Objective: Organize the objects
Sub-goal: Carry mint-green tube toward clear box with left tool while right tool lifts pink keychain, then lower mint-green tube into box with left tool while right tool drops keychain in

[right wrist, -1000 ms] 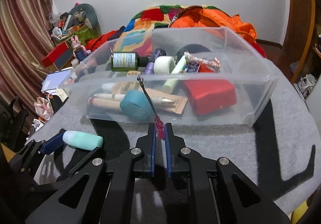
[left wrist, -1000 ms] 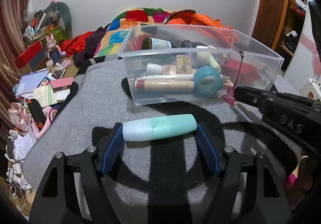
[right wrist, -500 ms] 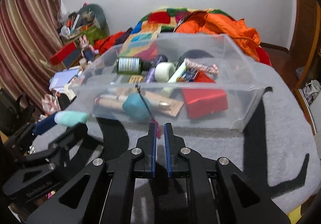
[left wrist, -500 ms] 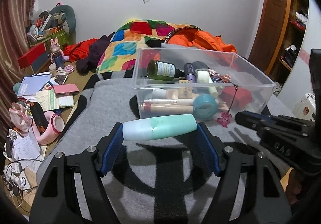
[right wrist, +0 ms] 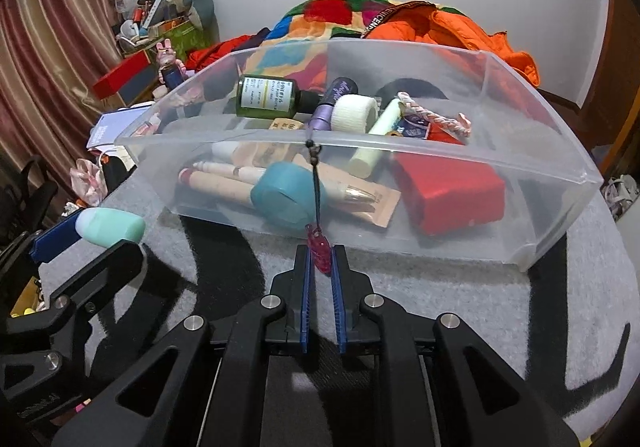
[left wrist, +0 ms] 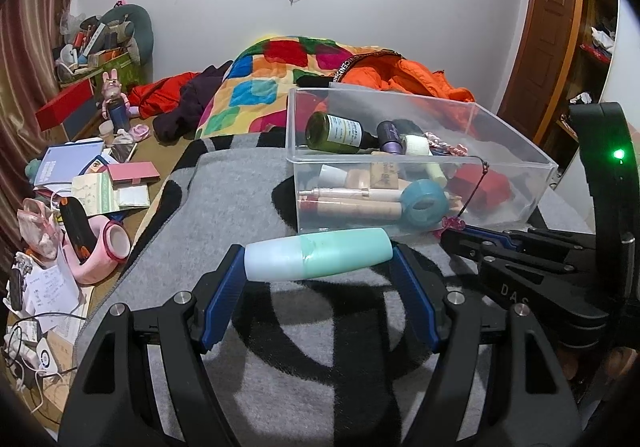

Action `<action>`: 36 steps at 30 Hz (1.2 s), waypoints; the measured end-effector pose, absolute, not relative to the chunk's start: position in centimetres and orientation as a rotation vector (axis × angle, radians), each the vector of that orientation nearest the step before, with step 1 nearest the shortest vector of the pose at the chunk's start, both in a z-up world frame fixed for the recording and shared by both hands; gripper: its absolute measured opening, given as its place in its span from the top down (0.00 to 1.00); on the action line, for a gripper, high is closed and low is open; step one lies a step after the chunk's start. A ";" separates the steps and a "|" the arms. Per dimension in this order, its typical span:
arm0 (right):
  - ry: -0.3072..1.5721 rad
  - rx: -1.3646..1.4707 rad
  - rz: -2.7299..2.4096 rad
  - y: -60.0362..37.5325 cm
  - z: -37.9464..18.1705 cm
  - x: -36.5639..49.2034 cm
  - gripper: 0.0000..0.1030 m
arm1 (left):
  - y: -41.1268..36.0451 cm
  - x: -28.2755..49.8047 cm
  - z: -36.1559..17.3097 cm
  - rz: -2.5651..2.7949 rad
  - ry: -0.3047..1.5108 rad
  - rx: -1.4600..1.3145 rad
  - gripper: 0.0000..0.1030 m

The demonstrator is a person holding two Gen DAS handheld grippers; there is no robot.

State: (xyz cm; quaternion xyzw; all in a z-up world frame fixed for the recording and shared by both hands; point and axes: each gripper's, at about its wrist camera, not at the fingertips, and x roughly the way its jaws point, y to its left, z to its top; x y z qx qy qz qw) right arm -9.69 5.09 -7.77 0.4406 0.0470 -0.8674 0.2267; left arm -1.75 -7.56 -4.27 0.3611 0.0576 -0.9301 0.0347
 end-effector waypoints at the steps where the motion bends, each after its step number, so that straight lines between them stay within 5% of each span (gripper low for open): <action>1: 0.120 1.206 -2.388 5.2 -7.7 -9.7 0.91 | -7.5 -1.8 -4.3 -2.861 0.176 1.112 0.30; 19: -0.099 0.987 -2.349 8.9 -1.6 -8.8 0.92 | -5.9 -4.4 -0.5 -2.923 0.161 1.031 0.30; 36: -0.109 0.956 -2.489 11.1 -0.2 -14.0 0.92 | -5.1 -10.1 -0.9 -2.946 0.194 1.142 0.30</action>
